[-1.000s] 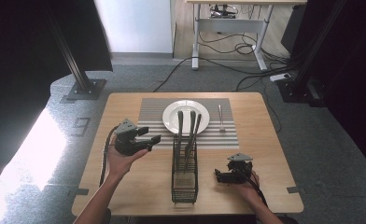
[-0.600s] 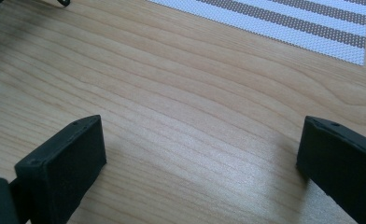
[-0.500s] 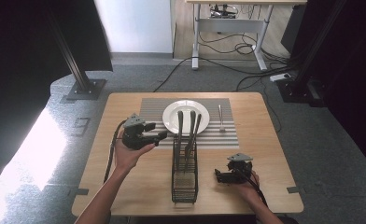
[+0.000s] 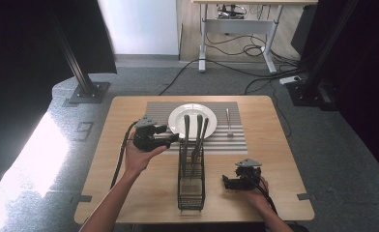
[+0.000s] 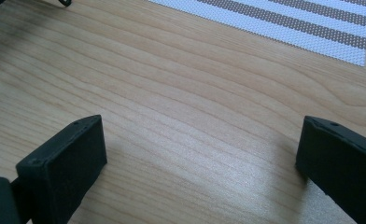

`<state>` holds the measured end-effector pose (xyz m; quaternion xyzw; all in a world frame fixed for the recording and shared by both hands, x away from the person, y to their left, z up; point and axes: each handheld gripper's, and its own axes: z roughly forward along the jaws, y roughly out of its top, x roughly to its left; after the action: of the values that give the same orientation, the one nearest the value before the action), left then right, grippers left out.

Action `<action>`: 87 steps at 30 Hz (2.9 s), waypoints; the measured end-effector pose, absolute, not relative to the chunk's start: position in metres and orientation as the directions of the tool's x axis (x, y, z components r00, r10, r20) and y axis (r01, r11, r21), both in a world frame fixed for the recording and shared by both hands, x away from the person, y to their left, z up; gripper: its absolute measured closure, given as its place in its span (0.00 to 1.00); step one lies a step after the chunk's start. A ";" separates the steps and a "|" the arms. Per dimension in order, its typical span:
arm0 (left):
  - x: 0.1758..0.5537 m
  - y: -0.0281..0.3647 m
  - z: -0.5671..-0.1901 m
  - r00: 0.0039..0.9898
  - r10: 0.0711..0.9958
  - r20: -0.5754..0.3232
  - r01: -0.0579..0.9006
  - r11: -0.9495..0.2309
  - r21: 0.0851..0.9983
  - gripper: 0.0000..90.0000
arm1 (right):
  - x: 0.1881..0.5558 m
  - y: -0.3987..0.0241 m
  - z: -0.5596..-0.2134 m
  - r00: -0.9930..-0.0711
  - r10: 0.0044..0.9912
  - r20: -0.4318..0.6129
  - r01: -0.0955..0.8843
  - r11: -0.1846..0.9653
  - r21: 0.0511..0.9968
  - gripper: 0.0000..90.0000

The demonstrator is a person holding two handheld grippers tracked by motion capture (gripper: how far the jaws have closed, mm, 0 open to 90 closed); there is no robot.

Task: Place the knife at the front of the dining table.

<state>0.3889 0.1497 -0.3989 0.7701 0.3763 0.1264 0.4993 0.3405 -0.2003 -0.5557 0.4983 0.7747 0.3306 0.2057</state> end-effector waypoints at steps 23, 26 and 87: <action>0.407 0.117 -0.407 0.706 0.685 -0.179 0.473 -0.268 0.839 0.38 | 0.341 -0.200 -0.556 -0.420 0.908 0.007 0.632 0.287 0.720 0.02; 0.408 0.112 -0.406 0.712 0.679 -0.177 0.469 -0.273 0.840 0.39 | 0.340 -0.200 -0.556 -0.420 0.908 0.006 0.632 0.287 0.720 0.02; 0.413 0.113 -0.410 0.771 0.578 -0.267 0.462 -0.219 0.860 0.93 | 0.339 -0.200 -0.556 -0.426 0.905 0.007 0.626 0.289 0.724 0.05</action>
<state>0.4129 0.1127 -0.4101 0.7787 0.3338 0.0549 0.5284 0.3391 -0.2002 -0.5556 0.4936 0.7755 0.3342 0.2080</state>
